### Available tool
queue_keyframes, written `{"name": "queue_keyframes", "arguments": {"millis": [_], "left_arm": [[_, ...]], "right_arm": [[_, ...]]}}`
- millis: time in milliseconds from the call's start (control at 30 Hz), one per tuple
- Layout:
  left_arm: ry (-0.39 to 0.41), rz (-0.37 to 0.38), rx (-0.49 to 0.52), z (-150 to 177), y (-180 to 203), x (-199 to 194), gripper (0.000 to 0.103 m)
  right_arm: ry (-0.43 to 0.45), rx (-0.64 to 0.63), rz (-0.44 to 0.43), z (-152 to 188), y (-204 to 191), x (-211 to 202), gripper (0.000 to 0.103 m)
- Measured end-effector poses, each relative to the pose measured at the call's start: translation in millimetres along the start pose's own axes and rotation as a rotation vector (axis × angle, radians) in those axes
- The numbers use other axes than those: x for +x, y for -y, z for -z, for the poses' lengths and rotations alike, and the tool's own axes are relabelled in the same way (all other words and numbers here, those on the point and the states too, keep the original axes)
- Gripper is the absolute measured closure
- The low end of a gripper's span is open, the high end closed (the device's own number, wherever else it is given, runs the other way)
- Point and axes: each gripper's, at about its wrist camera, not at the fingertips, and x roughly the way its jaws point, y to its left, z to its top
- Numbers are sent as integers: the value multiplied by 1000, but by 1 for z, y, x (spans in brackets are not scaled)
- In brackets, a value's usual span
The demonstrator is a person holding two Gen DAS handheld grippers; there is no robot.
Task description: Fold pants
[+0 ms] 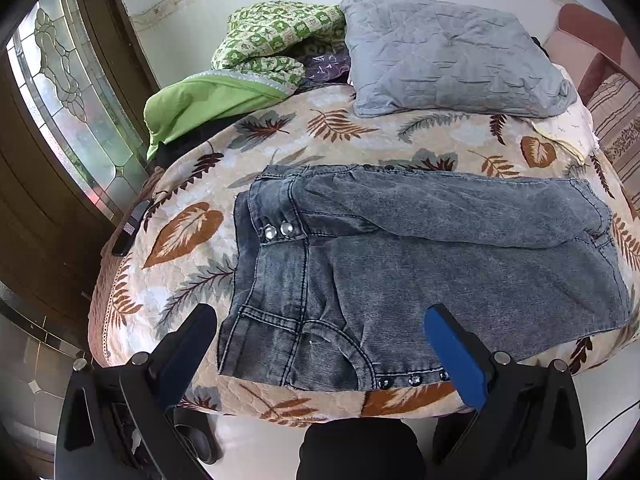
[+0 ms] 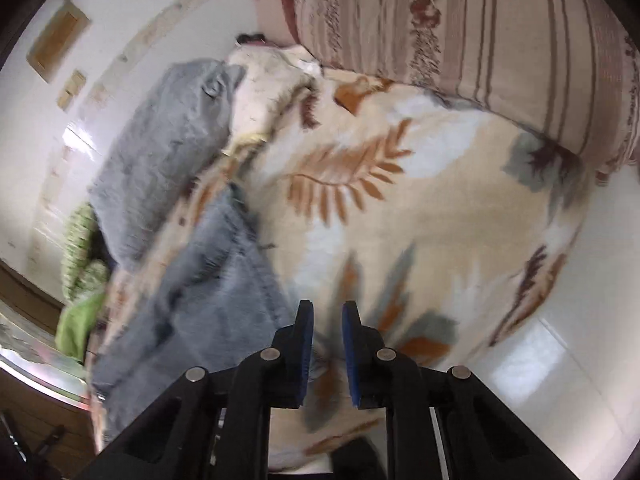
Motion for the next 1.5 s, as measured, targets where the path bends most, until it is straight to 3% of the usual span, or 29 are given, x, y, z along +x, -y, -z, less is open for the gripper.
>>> {"name": "queue_keyframes", "arguments": {"millis": [167,200,233,267,300,400,500,567,600,633,700,767,967,1000,1033,1100,1333,1500], "left_arm": [[-3,-5,6,3,3,0,0],[-3,-6,0,3,2,0,0],[-5,-9,-5,4,0,0,0],[-7,-13,-10,4,-1,0,0],[-8,-17,-16,4,-3,0,0],[-17,-24,-28,3,-7,5,0],[-23,-39,-28,2,-9,12,0],[-30,-59,-24,0,-11,19,0],[-36,-67,-30,-1,-14,23,0],[-43,-71,-41,-1,-18,26,0],[-52,-81,-66,-2,-30,33,0],[-56,-103,-86,-4,-40,40,0],[-57,-155,-114,-32,-72,66,0],[-62,-157,-118,-41,-77,73,0],[-68,-154,-127,-51,-83,81,0],[-89,-129,-145,-70,-94,98,0],[-245,-19,-279,-131,-133,171,0],[-354,-1,-362,-150,-144,214,0]], "right_arm": [[-32,-125,-131,-27,-36,14,82],[-51,-153,-151,-31,-49,22,72],[-72,-175,-172,-36,-62,31,54],[-97,-188,-182,-40,-73,41,45],[-115,-201,-192,-41,-84,48,40],[-181,-288,-193,-35,-117,77,40],[-235,-334,-128,-27,-130,112,46],[-236,-339,-26,-33,-124,136,67],[-205,-342,-4,-39,-121,141,83],[-197,-320,0,-46,-116,144,89],[-223,-258,-23,-57,-109,147,91],[-202,-294,-22,-64,-112,139,90],[-143,-202,-128,-108,-114,106,79],[-149,-220,-124,-115,-122,107,64],[-149,-236,-111,-120,-131,109,38],[-118,-253,-109,-130,-146,112,22],[-156,-266,-74,-144,-187,156,22],[-195,-275,-63,-134,-198,183,22]]}}
